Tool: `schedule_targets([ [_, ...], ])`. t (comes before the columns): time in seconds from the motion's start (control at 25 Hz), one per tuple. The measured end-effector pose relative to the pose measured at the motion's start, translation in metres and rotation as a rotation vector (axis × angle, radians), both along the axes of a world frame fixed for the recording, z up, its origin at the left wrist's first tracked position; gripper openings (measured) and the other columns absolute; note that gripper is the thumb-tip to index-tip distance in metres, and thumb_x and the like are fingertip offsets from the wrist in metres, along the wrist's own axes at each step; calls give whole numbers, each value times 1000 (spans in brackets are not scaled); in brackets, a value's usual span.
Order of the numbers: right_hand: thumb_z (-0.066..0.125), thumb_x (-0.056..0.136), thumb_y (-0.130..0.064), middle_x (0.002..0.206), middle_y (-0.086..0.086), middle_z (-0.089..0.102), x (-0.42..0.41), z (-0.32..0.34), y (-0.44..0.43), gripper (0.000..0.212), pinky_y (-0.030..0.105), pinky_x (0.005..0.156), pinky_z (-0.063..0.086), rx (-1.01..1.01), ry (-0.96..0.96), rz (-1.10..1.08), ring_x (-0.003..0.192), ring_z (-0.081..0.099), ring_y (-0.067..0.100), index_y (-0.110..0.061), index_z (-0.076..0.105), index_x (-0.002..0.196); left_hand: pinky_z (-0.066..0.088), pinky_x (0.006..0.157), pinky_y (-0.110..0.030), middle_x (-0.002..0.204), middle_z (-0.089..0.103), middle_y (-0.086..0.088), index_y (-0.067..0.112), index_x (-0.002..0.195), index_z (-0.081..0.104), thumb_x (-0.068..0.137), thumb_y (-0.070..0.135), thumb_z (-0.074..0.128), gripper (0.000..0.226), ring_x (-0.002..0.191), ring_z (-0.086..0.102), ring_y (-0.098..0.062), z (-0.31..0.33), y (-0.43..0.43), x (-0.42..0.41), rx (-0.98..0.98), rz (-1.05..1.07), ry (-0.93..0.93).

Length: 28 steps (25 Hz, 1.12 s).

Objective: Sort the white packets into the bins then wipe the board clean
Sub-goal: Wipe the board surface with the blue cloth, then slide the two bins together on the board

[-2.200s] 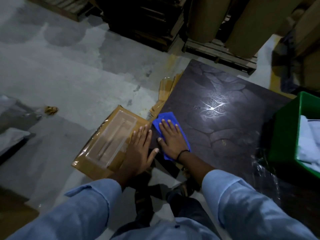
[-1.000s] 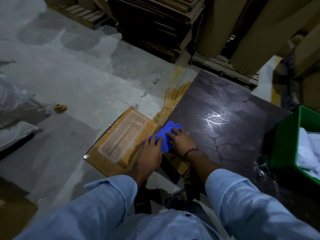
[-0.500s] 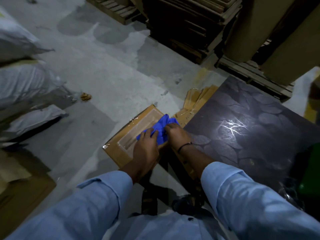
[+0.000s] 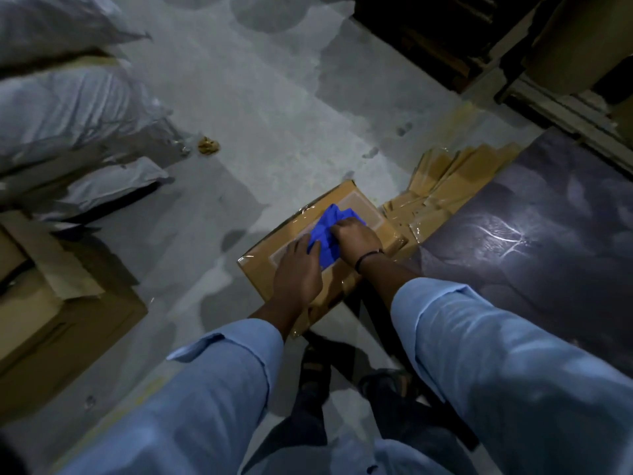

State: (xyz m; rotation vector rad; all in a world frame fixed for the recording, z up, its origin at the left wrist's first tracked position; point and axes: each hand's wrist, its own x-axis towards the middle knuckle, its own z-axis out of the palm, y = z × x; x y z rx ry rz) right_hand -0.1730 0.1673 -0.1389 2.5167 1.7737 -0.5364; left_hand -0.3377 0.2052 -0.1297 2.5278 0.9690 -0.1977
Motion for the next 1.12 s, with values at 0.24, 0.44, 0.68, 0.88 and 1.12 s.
schedule_targets([
  [0.24, 47, 94, -16, 116, 10, 65, 4, -33, 10, 27, 44, 91, 49, -119, -104, -5, 117, 52, 35, -12, 66, 112, 35, 115, -46, 146, 50, -15, 9, 141, 50, 102, 37, 43, 49, 139, 42, -36, -28, 1, 1, -17, -99, 58],
  [0.44, 51, 91, -24, 120, 8, 64, 4, -29, 2, 30, 44, 97, 44, -116, -89, 14, 122, 46, 35, -17, 66, 115, 27, 121, -48, 155, 43, -15, 11, 149, 42, 106, 45, 34, 56, 147, 31, -37, -28, -3, -1, 3, -127, 93],
  [0.68, 59, 84, -37, 123, 8, 61, 18, 28, -28, 47, 41, 95, 43, -7, -106, -31, 119, 46, 32, -20, 59, 127, 26, 120, -50, 162, 30, -21, 8, 153, 40, 104, 43, 37, 60, 145, 34, -41, 19, 2, 23, 71, -188, -45],
  [0.88, 57, 85, -27, 121, 10, 63, 48, 92, -72, 45, 44, 90, 46, 66, -231, -148, 118, 48, 33, -18, 57, 129, 29, 119, -46, 163, 31, -16, 13, 151, 42, 100, 48, 30, 63, 146, 36, -36, 76, -3, 74, 183, -300, -151],
  [1.12, 49, 81, -32, 114, 13, 65, 75, 147, -159, 48, 46, 82, 50, 219, -326, -396, 111, 53, 37, -13, 61, 124, 34, 115, -48, 160, 36, -17, 14, 149, 46, 100, 42, 44, 56, 140, 44, -37, 117, -49, 139, 202, -505, -296],
])
